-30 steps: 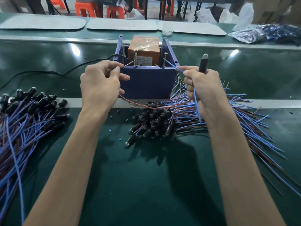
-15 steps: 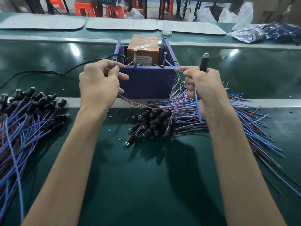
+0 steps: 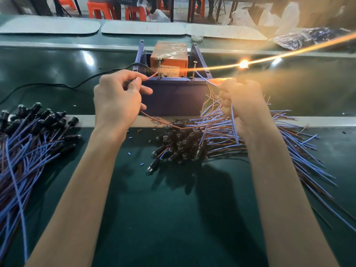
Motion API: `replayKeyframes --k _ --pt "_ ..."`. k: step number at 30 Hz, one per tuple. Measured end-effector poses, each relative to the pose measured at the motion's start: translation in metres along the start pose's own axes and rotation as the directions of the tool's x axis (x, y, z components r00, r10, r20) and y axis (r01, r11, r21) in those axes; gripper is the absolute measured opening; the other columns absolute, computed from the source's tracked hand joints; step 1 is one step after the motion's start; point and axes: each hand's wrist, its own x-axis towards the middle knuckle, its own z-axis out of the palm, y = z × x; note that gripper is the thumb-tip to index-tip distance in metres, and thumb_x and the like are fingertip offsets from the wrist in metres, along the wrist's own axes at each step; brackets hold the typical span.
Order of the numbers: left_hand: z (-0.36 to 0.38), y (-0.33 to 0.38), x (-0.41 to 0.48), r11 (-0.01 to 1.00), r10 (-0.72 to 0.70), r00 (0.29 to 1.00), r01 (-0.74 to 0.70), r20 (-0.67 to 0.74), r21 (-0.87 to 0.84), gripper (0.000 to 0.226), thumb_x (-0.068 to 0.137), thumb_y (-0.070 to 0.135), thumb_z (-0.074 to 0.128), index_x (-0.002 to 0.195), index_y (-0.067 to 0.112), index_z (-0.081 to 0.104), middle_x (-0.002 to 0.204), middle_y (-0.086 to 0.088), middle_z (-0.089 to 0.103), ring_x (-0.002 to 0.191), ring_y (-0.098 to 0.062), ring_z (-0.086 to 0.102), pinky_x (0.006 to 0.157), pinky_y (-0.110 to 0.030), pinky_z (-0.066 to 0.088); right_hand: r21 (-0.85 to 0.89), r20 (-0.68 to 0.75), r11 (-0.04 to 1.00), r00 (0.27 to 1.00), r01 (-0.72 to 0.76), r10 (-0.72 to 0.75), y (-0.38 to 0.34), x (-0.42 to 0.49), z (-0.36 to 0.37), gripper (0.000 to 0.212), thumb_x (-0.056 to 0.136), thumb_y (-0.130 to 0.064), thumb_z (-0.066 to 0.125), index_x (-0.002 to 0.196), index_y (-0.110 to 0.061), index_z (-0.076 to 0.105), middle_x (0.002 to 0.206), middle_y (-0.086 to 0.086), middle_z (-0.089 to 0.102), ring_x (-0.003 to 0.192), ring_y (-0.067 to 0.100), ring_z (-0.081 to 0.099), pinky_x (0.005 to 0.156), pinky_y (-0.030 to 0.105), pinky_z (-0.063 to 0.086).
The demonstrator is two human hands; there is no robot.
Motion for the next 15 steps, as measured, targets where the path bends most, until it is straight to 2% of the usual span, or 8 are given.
replayKeyframes --k 15 --pt "0.001 -0.0003 0.0005 1.0 -0.022 1.0 0.022 0.002 0.004 0.022 0.097 0.016 0.049 0.098 0.025 0.069 0.068 0.016 0.068 0.039 -0.002 0.055 0.054 -0.014 0.047 -0.025 -0.003 0.999 0.999 -0.045 0.045 -0.0054 -0.0034 -0.0001 0.032 0.089 0.001 0.046 0.062 -0.016 0.041 0.043 -0.011 0.037 0.042 0.005 0.026 0.037 0.017 0.02"
